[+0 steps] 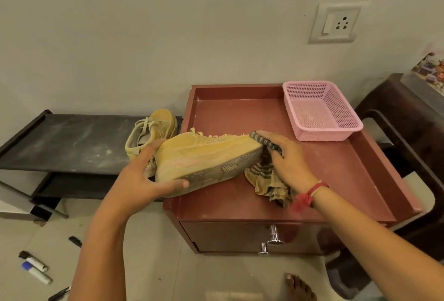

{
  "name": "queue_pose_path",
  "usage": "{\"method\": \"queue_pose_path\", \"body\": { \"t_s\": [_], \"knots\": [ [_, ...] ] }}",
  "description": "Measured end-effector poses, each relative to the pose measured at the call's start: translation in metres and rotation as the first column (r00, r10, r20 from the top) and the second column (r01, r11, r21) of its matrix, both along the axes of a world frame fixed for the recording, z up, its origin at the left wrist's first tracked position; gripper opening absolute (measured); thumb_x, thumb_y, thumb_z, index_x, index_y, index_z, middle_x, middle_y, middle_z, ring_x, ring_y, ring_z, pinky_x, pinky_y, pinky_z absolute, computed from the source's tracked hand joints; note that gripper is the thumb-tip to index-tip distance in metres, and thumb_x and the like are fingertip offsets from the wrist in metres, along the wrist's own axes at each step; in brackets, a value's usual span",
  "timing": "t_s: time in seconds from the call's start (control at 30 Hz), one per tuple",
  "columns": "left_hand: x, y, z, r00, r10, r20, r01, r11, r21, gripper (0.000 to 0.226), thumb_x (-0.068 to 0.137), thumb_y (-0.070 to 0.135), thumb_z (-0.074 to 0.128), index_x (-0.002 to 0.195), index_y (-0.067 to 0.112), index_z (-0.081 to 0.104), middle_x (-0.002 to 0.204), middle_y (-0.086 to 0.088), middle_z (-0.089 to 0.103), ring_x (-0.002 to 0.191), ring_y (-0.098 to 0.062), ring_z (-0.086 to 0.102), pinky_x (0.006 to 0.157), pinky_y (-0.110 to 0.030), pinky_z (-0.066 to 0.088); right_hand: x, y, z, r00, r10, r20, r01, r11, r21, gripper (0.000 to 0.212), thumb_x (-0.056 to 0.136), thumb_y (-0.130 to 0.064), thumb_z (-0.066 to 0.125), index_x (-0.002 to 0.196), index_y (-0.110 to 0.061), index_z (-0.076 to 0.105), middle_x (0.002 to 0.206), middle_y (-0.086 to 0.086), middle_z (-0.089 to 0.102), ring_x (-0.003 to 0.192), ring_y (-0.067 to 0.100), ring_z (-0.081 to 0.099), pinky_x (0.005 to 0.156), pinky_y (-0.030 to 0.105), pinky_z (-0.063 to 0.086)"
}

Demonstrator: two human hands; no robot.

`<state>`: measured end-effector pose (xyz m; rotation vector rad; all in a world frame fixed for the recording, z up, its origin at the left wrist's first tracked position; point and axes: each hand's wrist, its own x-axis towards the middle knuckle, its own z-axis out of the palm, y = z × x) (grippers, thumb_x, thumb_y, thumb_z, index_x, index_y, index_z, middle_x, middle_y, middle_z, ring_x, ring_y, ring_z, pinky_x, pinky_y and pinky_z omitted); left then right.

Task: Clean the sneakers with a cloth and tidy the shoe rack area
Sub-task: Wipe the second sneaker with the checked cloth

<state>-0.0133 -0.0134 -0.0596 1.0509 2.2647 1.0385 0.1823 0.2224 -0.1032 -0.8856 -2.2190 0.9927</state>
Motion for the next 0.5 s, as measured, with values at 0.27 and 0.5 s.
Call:
{"method": "queue_pose_path", "body": {
  "t_s": [0.27,0.5],
  "knots": [
    [0.004,0.003,-0.001,0.998,0.012,0.058,-0.013,0.999,0.031,0.123,0.027,0.081,0.073,0.139,0.047,0.032,0.137,0.014,0.04,0.119,-0.012,0.042,0.087,-0.031,0.042,0.002,-0.02,-0.003,0.994,-0.106,-0.028,0.108,0.989,0.1,0.058,0.076,0.017,0.042,0.123,-0.012,0.059,0.121,0.002,0.061,0.113,0.008,0.049,0.099,0.008,0.026],
    [0.005,-0.006,-0.003,0.992,-0.083,0.091,0.077,0.995,0.069,0.111,0.068,0.019,0.085,0.147,0.048,0.012,0.128,0.042,0.025,0.124,0.005,0.028,0.098,-0.023,0.03,0.006,-0.016,0.022,0.984,-0.177,-0.032,0.172,0.977,-0.123,0.047,0.087,0.009,0.043,0.124,-0.016,0.059,0.122,0.0,0.059,0.114,0.011,0.051,0.1,0.021,0.039]
  ]
}}
